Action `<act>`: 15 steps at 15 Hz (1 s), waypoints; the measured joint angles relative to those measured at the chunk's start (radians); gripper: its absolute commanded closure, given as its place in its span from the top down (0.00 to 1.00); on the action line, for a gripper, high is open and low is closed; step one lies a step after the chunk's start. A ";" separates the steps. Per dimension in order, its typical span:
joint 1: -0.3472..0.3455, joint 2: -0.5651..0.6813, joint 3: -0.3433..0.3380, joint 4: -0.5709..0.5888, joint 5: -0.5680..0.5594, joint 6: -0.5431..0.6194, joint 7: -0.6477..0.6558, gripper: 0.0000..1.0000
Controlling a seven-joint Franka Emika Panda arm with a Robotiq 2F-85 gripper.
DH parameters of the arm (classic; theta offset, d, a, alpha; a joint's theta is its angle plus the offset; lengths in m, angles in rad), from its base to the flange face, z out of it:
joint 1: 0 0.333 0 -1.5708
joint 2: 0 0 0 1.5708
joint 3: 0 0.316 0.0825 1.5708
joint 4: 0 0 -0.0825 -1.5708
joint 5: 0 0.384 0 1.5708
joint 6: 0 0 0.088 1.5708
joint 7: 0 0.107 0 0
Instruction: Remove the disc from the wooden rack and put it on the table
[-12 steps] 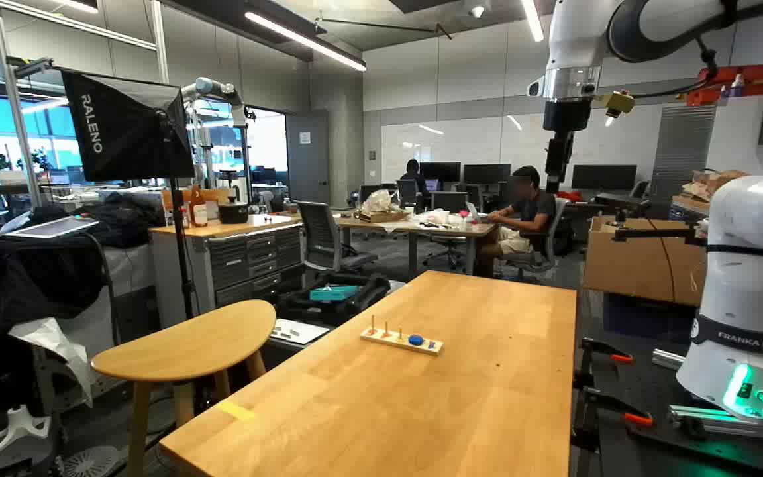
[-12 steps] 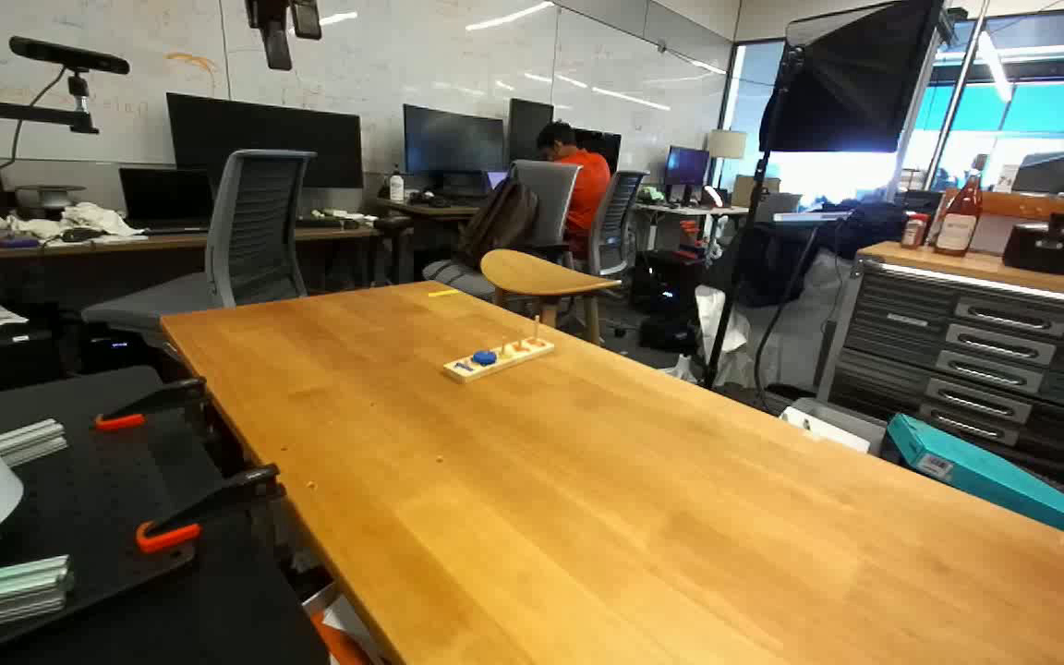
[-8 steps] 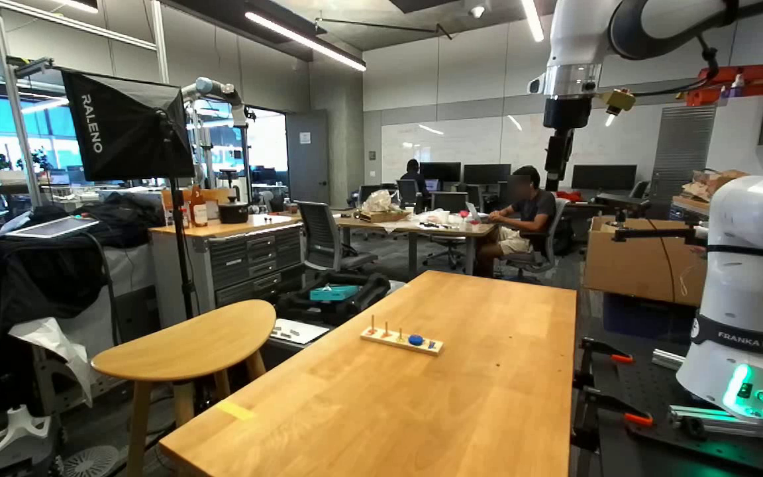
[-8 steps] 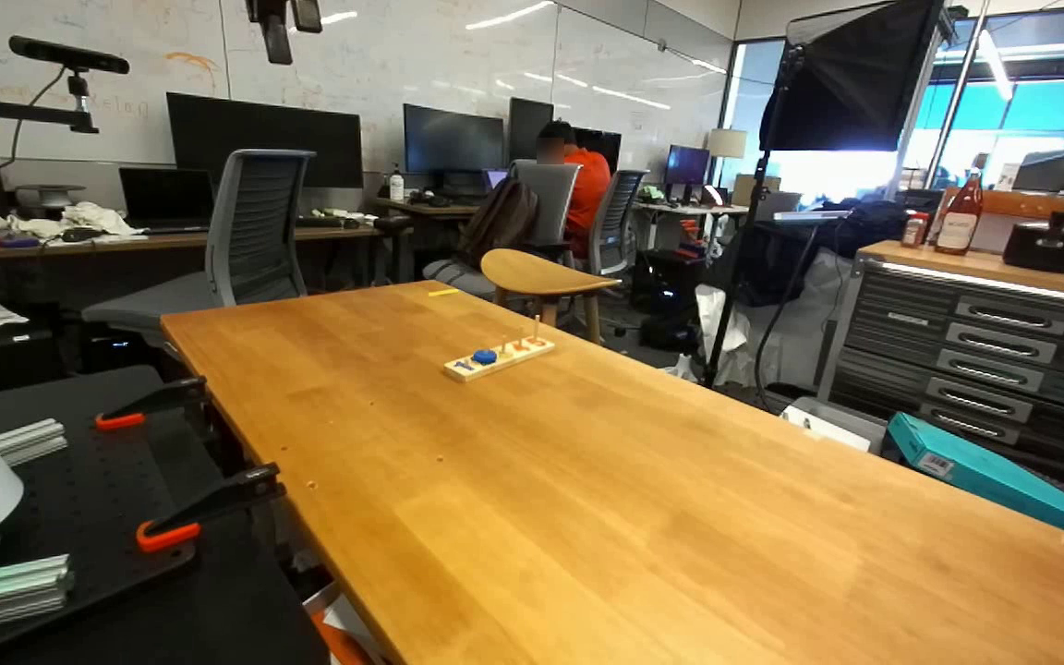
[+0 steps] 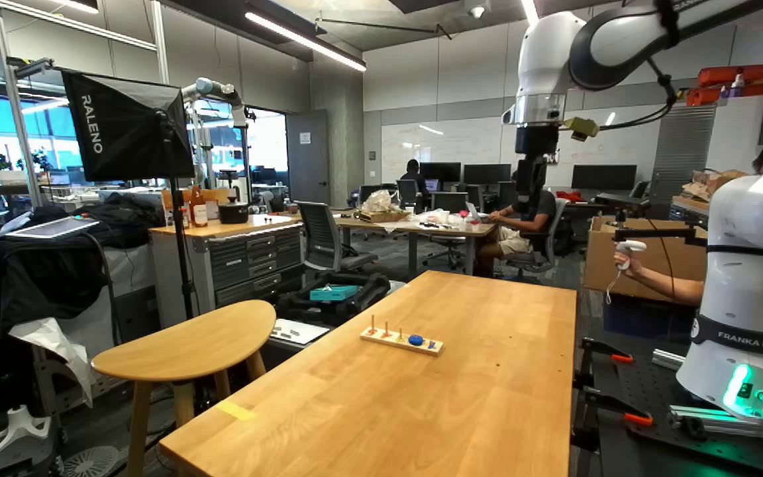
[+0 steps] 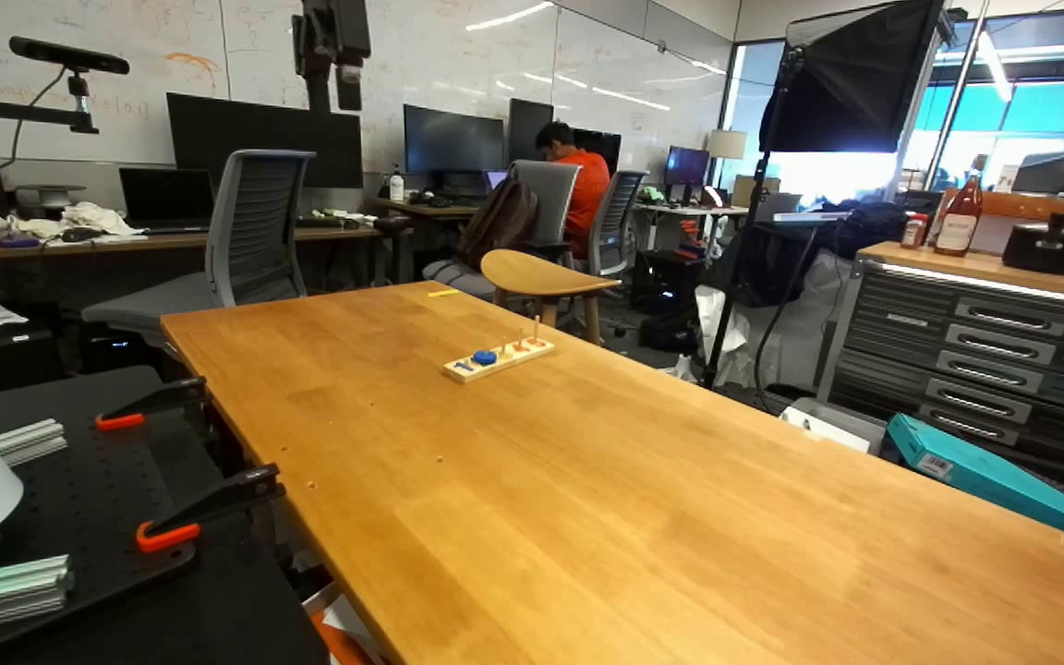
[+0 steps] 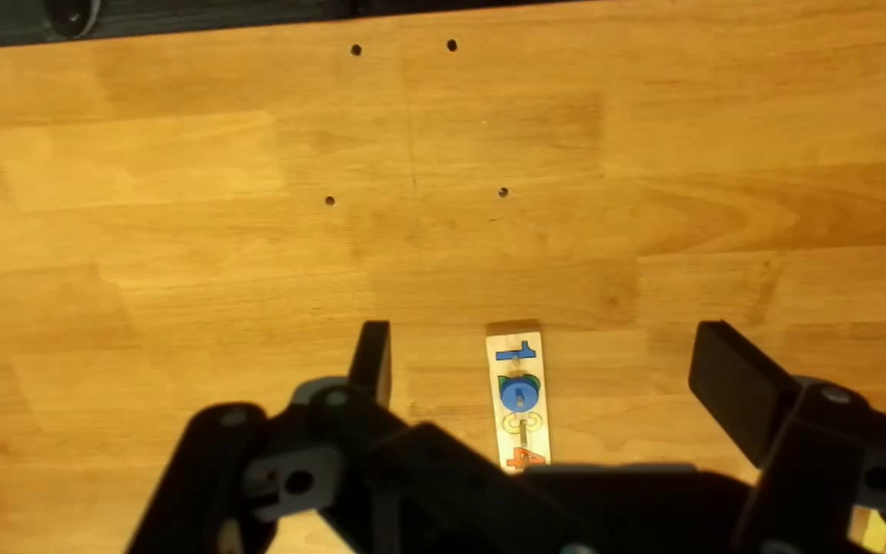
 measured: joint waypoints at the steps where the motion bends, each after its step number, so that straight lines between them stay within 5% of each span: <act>1: 0.000 0.064 -0.018 0.005 0.017 0.053 -0.001 1.00; 8: -0.036 0.483 -0.077 0.152 0.036 0.262 0.030 1.00; 15: -0.033 0.560 -0.076 0.169 0.011 0.294 0.066 1.00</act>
